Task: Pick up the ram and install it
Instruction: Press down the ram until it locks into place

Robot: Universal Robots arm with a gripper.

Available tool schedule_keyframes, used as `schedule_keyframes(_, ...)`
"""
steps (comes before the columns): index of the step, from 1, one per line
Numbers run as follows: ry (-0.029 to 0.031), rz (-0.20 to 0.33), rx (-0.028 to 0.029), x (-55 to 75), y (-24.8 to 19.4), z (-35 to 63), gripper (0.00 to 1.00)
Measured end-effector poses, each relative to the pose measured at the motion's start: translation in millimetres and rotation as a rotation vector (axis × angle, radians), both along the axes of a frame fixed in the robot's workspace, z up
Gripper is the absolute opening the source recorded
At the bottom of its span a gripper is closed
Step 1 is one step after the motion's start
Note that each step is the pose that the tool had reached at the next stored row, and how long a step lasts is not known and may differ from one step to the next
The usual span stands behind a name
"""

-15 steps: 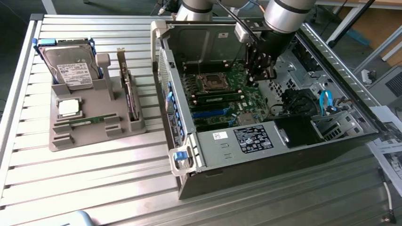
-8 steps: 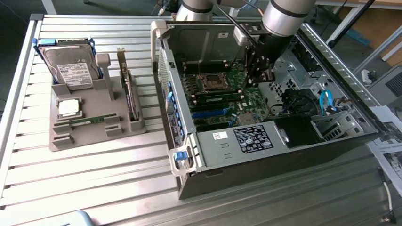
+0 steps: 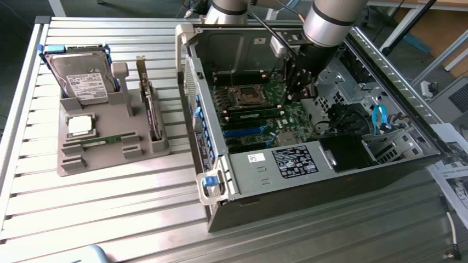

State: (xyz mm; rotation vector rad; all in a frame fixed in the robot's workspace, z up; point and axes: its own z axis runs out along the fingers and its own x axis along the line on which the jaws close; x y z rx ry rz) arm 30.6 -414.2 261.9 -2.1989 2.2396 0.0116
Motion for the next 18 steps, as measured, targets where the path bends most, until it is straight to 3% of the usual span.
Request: schedule_keyframes(18,0.0,0.0,0.0,0.0,0.0,-12.3,0.11)
